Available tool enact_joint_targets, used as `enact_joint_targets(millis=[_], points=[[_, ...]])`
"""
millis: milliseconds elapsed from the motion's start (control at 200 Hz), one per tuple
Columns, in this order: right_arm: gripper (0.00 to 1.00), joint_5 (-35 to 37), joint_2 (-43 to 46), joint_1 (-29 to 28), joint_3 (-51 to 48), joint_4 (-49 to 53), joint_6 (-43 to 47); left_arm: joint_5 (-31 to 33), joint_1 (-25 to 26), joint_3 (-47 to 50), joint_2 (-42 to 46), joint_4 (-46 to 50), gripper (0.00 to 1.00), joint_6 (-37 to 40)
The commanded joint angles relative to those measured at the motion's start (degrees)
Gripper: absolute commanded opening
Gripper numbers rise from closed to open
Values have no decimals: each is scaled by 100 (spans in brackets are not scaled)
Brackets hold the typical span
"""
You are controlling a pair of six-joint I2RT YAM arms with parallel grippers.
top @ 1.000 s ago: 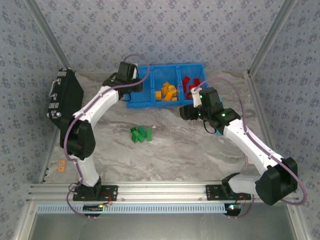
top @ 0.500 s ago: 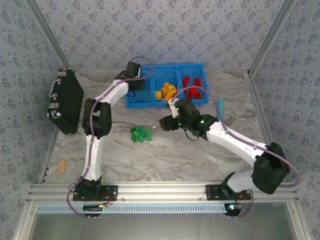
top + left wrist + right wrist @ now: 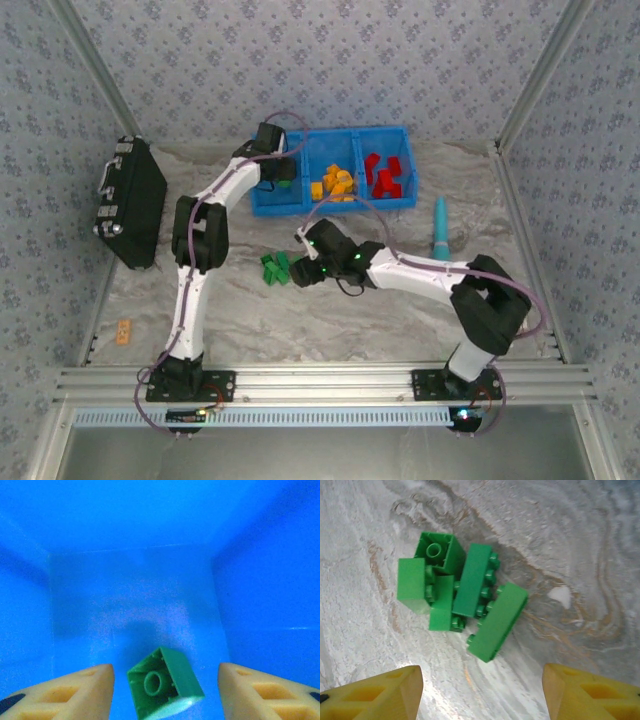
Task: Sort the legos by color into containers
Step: Place the lego in the container, then pick up the lego from the center of the table.
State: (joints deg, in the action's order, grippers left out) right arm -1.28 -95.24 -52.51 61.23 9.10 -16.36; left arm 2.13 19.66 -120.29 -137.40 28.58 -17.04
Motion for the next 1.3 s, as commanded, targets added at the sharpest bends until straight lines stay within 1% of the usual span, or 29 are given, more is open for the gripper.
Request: enact_joint_targets(millis=[0,145,290,460,510,635,860,1015,1065,1130,1185,1295], points=[[66,101,-247,-139,287,47,-121,-137,20,3,23,104,57,44],[66,240,-514,-189,427,198,-203,-186,21,207,324,30,57,119],[66,313,-823,-199,624,378,-297,-298,25,418,889,59,57,264],[65,437,-1155,-129,1038,744,-339,-336,60,822,2017,78,58,477],[65,435,-1225,-90,1104,789,-382,-345,64,1110,2366,93,58,531],[65,426,-1428,5,1285,929,-502,-398,82,1344,3098,454,59,671],[63,252,-1663,120,1382,948,-678,-136,117,2274,4726,604,61,866],[61,207,-1836,125,1451,988,-718,-72,126,2675,5695,973,61,917],[59,233,-1903,131,1491,1027,-725,-206,135,2955,6092,900,63,923],[55,259,-1975,153,1513,1083,-724,-641,137,3337,6571,791,66,1050],[52,258,-2019,198,1503,1108,-720,-985,135,3517,6863,905,67,1170],[47,262,-2107,275,1507,1241,-663,-1018,135,3760,7250,1400,67,1310]])
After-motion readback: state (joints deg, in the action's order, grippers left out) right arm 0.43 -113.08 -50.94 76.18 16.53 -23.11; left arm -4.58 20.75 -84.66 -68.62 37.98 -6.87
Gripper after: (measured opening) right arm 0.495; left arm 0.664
